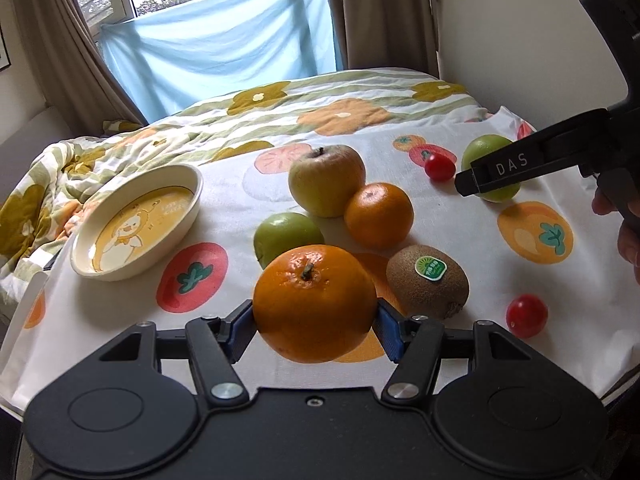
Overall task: Organize fruits
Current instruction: 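Carry the orange and green apple to the duck bowl with both tools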
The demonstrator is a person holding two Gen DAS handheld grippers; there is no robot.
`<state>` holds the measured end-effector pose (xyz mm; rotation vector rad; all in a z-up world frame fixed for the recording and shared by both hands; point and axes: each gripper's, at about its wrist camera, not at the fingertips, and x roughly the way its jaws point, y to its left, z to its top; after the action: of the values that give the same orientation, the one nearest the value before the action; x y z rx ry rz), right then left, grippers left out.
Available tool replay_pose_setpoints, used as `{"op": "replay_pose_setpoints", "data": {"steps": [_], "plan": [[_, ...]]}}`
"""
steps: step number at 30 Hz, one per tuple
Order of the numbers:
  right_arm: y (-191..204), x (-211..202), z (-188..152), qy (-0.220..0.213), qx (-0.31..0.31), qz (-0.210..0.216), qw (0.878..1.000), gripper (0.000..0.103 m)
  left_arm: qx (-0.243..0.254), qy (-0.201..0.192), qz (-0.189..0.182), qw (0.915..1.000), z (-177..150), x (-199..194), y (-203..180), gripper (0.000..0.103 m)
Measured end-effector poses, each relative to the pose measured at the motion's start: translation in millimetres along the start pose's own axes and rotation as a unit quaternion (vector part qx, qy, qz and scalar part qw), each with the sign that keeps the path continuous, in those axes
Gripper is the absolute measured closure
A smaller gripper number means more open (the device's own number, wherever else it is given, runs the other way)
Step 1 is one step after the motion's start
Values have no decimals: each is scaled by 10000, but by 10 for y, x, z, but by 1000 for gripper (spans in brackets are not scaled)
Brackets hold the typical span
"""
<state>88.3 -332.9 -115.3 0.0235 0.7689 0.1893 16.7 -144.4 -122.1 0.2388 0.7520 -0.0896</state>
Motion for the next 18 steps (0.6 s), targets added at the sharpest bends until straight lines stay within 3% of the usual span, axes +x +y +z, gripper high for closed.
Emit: {"op": "replay_pose_setpoints", "data": {"steps": [11,18], "plan": [[465,-411,319,-224,-321,173,9991,35,-470,-287,350,9979,183,-467,546,37],[982,-472,550,-272,-457,355,9980,35,-584,-355,520,9963,358,-508,1124,37]]}}
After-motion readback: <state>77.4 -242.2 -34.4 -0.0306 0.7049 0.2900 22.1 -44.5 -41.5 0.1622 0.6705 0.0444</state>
